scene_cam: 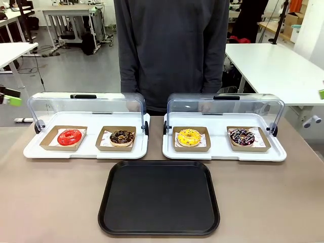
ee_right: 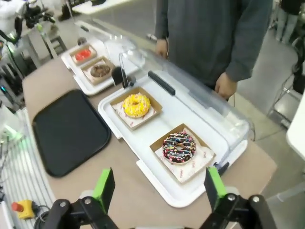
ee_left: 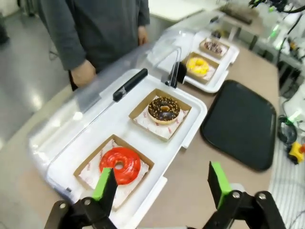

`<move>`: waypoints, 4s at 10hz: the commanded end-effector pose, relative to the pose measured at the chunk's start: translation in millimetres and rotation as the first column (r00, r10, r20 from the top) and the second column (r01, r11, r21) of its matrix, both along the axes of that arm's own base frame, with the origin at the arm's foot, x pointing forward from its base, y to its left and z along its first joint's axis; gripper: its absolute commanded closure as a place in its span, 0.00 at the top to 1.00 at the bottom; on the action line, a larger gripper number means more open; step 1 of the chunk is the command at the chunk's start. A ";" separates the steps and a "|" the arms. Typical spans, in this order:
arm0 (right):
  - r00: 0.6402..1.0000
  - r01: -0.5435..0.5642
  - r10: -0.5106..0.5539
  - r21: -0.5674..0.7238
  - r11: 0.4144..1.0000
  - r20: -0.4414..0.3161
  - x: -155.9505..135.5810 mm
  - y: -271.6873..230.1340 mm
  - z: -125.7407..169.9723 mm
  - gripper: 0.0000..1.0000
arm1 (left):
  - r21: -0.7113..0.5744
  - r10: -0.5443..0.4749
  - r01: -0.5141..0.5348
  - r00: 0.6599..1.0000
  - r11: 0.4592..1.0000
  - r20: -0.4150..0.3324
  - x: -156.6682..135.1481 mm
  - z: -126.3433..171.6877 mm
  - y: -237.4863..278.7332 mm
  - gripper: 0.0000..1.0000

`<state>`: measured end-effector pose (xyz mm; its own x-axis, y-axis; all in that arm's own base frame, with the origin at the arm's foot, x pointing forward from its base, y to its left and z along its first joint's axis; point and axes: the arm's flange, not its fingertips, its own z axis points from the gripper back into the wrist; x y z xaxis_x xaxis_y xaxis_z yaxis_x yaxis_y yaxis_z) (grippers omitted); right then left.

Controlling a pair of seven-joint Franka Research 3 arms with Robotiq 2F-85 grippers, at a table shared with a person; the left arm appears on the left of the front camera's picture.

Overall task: Move the third donut from the left to the tray.
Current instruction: Pick up the Paper togo box containing the Donut indicated by the person and place it on the Handle tray.

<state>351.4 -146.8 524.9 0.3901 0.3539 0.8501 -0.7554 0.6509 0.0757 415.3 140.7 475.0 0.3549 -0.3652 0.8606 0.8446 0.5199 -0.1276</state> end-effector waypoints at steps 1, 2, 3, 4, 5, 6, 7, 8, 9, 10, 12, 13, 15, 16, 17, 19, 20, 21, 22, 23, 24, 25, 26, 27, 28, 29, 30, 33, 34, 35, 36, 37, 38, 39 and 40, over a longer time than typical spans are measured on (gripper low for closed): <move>0.998 -0.039 0.035 0.105 0.994 0.046 1.6 -31.4 -10.1 1.00 | -0.055 -0.056 0.058 0.998 0.997 0.042 13.9 -13.0 20.8 1.00; 0.998 -0.039 0.033 0.128 0.991 0.051 -3.2 -46.5 -16.9 1.00 | -0.077 -0.056 0.061 0.997 0.995 0.058 4.7 -16.9 28.0 1.00; 0.998 -0.037 0.029 0.136 0.990 0.059 -7.5 -55.4 -22.4 1.00 | -0.091 -0.047 0.053 0.996 0.994 0.074 -3.0 -19.9 35.8 1.00; 0.996 -0.040 0.029 0.139 0.989 0.080 -12.3 -60.5 -25.5 1.00 | -0.100 -0.036 0.045 0.995 0.994 0.091 -15.5 -22.0 41.4 1.00; 0.996 -0.039 0.027 0.139 0.989 0.084 -16.2 -64.4 -27.6 1.00 | -0.090 -0.027 0.036 0.995 0.995 0.099 -27.3 -26.9 42.0 1.00; 0.996 -0.040 0.028 0.140 0.989 0.090 -19.1 -66.0 -28.1 1.00 | -0.095 -0.019 0.029 0.993 0.995 0.113 -38.0 -30.2 42.2 1.00; 0.995 -0.040 0.026 0.145 0.989 0.100 -20.2 -68.3 -27.2 1.00 | -0.105 -0.023 0.036 0.992 0.994 0.123 -39.8 -33.3 42.7 1.00; 0.995 -0.035 0.019 0.154 0.987 0.101 -20.5 -69.3 -26.9 1.00 | -0.099 -0.024 0.035 0.993 0.994 0.113 -38.4 -32.1 39.9 1.00; 0.997 -0.016 0.003 0.172 0.985 0.078 -18.7 -70.8 -27.1 1.00 | -0.099 -0.027 0.038 0.994 0.994 0.108 -37.3 -31.1 40.3 1.00; 0.997 -0.017 0.003 0.172 0.985 0.082 -18.5 -70.8 -27.0 1.00 | -0.098 -0.017 0.028 0.993 0.995 0.120 -40.0 -31.0 41.2 1.00; 0.995 -0.045 0.030 0.165 0.985 0.096 -18.8 -69.5 -27.5 1.00 | -0.064 0.028 -0.021 0.995 0.998 0.100 -43.5 -30.2 42.9 1.00; 0.999 -0.003 -0.006 0.178 0.984 0.052 -19.6 -69.6 -30.7 1.00 | -0.083 -0.022 0.028 0.997 0.996 0.080 -37.3 -30.1 43.8 1.00; 0.999 -0.003 -0.006 0.178 0.984 0.052 -19.6 -69.6 -30.7 1.00 | -0.083 -0.022 0.028 0.997 0.996 0.080 -37.3 -30.1 43.8 1.00; 0.999 -0.003 -0.006 0.178 0.984 0.052 -19.6 -69.6 -30.7 1.00 | -0.083 -0.022 0.028 0.997 0.996 0.080 -37.3 -30.1 43.8 1.00; 0.999 -0.003 -0.006 0.178 0.984 0.052 -19.6 -69.6 -30.7 1.00 | -0.083 -0.022 0.028 0.997 0.996 0.080 -37.3 -30.1 43.8 1.00; 0.999 -0.003 -0.006 0.178 0.984 0.052 -19.6 -69.6 -30.7 1.00 | -0.083 -0.022 0.028 0.997 0.996 0.080 -37.3 -30.1 43.8 1.00; 0.999 -0.003 -0.006 0.178 0.984 0.052 -19.6 -69.6 -30.7 1.00 | -0.083 -0.022 0.028 0.997 0.996 0.080 -37.3 -30.1 43.8 1.00; 0.999 -0.003 -0.006 0.178 0.984 0.052 -19.6 -69.6 -30.7 1.00 | -0.083 -0.022 0.028 0.997 0.996 0.080 -37.3 -30.1 43.8 1.00; 0.999 -0.003 -0.006 0.178 0.984 0.052 -19.6 -69.6 -30.7 1.00 | -0.083 -0.022 0.028 0.997 0.996 0.080 -37.3 -30.1 43.8 1.00; 0.999 -0.003 -0.006 0.178 0.984 0.052 -19.6 -69.6 -30.7 1.00 | -0.083 -0.022 0.028 0.997 0.996 0.080 -37.3 -30.1 43.8 1.00; 0.999 -0.003 -0.006 0.178 0.984 0.052 -19.6 -69.6 -30.7 1.00 | -0.083 -0.022 0.028 0.997 0.996 0.080 -37.3 -30.1 43.8 1.00; 0.999 -0.003 -0.006 0.178 0.984 0.052 -19.6 -69.6 -30.7 1.00 | -0.083 -0.022 0.028 0.997 0.996 0.080 -37.3 -30.1 43.8 1.00; 0.999 -0.003 -0.006 0.178 0.984 0.052 -19.6 -69.6 -30.7 1.00 | -0.083 -0.022 0.028 0.997 0.996 0.080 -37.3 -30.1 43.8 1.00; 0.999 -0.003 -0.006 0.178 0.984 0.052 -19.6 -69.6 -30.7 1.00 | -0.083 -0.022 0.028 0.997 0.996 0.080 -37.3 -30.1 43.8 1.00; 0.999 -0.003 -0.006 0.178 0.984 0.052 -19.6 -69.6 -30.7 1.00 | -0.083 -0.022 0.028 0.997 0.996 0.080 -37.3 -30.1 43.8 1.00; 0.999 -0.003 -0.006 0.178 0.984 0.052 -19.6 -69.6 -30.7 1.00 | -0.083 -0.022 0.028 0.997 0.996 0.080 -37.3 -30.1 43.8 1.00; 0.999 -0.003 -0.006 0.178 0.984 0.052 -19.6 -69.6 -30.7 1.00 | -0.083 -0.022 0.028 0.997 0.996 0.080 -37.3 -30.1 43.8 1.00; 0.999 -0.003 -0.006 0.178 0.984 0.052 -19.6 -69.6 -30.7 1.00 | -0.083 -0.022 0.028 0.997 0.996 0.080 -37.3 -30.1 43.8 1.00; 0.999 -0.003 -0.006 0.178 0.984 0.052 -19.6 -69.6 -30.7 1.00 | -0.083 -0.022 0.028 0.997 0.996 0.080 -37.3 -30.1 43.8 1.00; 0.999 -0.003 -0.006 0.178 0.984 0.052 -19.6 -69.6 -30.7 1.00 | -0.083 -0.022 0.028 0.997 0.996 0.080 -37.3 -30.1 43.8 1.00; 0.999 -0.003 -0.006 0.178 0.984 0.052 -19.6 -69.6 -30.7 1.00 | -0.083 -0.022 0.028 0.997 0.996 0.080 -37.3 -30.1 43.8 1.00; 0.999 -0.003 -0.006 0.178 0.984 0.052 -19.6 -69.6 -30.7 1.00 | -0.083 -0.022 0.028 0.997 0.996 0.080 -37.3 -30.1 43.8 1.00; 0.999 -0.003 -0.006 0.178 0.984 0.052 -19.6 -69.6 -30.7 1.00 | -0.083 -0.022 0.028 0.997 0.996 0.080 -37.3 -30.1 43.8 1.00; 0.999 -0.003 -0.006 0.178 0.984 0.052 -19.6 -69.6 -30.7 1.00 | -0.083 -0.022 0.028 0.997 0.996 0.080 -37.3 -30.1 43.8 1.00; 0.999 -0.003 -0.006 0.178 0.984 0.052 -19.6 -69.6 -30.7 1.00 | -0.083 -0.022 0.028 0.997 0.996 0.080 -37.3 -30.1 43.8 1.00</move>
<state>328.9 -215.0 493.0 0.3781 0.1955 0.9049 -0.7503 0.6372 0.1758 379.0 184.5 443.6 0.2820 -0.3058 0.9094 0.8637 0.4936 -0.1018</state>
